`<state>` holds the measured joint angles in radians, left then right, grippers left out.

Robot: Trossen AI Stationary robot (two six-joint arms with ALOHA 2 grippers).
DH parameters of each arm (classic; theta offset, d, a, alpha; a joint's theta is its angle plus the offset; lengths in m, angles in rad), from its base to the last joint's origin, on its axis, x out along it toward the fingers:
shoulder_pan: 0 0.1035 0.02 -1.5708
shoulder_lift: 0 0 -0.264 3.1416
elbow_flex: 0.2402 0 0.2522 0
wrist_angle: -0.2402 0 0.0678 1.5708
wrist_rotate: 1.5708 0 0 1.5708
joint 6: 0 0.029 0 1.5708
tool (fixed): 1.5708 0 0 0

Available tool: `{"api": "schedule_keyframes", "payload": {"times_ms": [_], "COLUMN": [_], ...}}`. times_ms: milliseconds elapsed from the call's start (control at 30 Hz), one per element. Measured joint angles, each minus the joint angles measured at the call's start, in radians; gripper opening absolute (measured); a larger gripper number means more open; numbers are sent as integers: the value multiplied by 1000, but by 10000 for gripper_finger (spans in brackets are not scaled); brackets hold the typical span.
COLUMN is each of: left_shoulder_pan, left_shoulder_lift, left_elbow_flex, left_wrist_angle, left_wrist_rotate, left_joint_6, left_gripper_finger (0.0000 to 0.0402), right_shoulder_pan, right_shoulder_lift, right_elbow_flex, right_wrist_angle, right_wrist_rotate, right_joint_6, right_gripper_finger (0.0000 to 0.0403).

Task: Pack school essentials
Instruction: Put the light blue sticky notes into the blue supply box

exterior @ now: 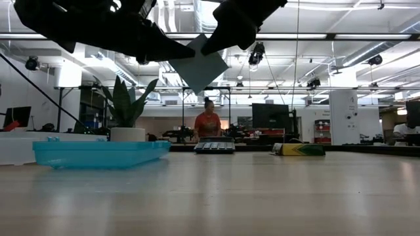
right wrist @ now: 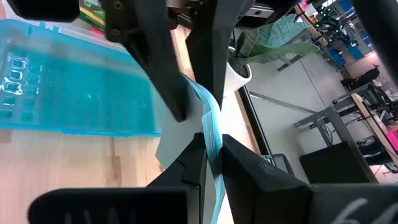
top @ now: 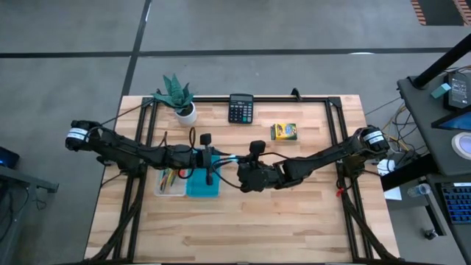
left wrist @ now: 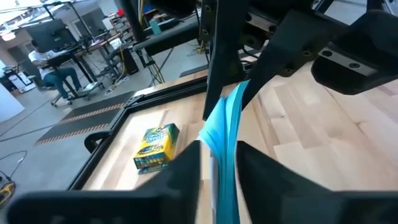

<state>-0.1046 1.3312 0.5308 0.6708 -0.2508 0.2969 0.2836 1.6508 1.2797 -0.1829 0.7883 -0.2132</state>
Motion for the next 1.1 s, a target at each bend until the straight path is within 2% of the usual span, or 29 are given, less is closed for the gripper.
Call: {"api": "schedule_keyframes", "payload": {"times_ms": [167,667,767,1100], "left_shoulder_pan": [1,1,1,1], "left_shoulder_lift": [0,-2,-2,-2], "left_elbow_flex": [0,0,0,2], "left_wrist_angle": [0,-5,-4,2], "left_wrist_rotate": [1,5,5,3], "left_joint_6": [8,8,8,7], "left_gripper_finger": [9,1,1,0], "right_shoulder_pan": [0,-3,-4,-6], "right_shoulder_lift": [0,0,0,-8], "right_elbow_flex": [0,0,0,0], "right_wrist_angle": [0,-3,-2,-5], "right_wrist_rotate": [1,-46,-52,-63], "right_joint_6": [7,84,97,116], "right_gripper_finger": [33,38,54,143]}}
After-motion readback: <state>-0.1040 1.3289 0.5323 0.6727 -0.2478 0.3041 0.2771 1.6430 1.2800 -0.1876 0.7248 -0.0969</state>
